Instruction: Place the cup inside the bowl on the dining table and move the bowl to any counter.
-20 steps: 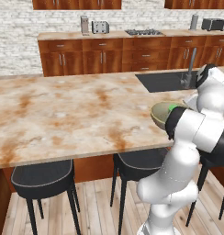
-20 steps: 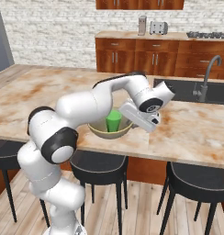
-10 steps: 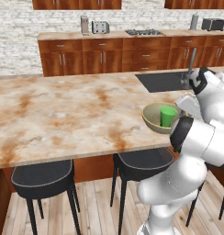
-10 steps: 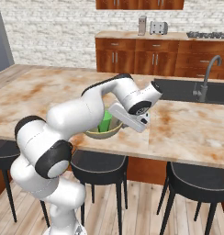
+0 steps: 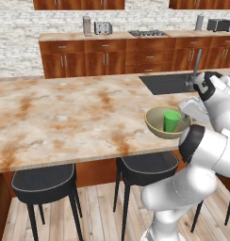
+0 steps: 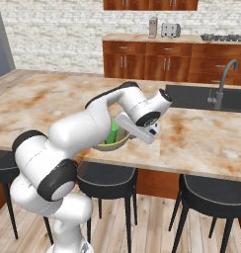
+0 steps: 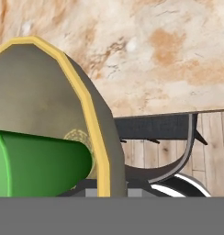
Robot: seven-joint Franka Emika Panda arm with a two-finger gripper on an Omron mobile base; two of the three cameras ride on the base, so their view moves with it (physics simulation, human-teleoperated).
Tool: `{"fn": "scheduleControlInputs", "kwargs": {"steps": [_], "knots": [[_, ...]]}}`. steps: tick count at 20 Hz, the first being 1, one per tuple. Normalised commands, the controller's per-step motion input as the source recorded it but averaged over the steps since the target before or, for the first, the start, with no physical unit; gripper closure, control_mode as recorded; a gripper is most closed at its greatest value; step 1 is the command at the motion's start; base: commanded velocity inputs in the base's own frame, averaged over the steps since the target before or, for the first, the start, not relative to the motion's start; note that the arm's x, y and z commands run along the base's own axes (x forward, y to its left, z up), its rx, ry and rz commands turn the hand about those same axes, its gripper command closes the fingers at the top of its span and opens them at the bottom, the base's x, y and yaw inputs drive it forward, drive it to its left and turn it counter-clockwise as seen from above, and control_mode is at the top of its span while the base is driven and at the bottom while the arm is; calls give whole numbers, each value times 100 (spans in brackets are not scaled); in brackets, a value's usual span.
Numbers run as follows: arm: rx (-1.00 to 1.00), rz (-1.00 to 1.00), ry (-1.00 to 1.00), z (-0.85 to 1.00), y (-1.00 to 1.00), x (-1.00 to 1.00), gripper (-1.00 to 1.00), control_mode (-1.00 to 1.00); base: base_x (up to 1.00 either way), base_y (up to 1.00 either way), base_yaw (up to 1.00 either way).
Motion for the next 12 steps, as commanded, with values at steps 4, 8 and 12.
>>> {"fn": "scheduleControlInputs", "kwargs": {"steps": [4,8,12], "knots": [[0,0,0,0,0,-1,100,-100,0,0,0],[0,0,0,0,0,0,100,100,-19,3,0],[0,0,0,0,0,0,100,100,-36,26,0]]}}
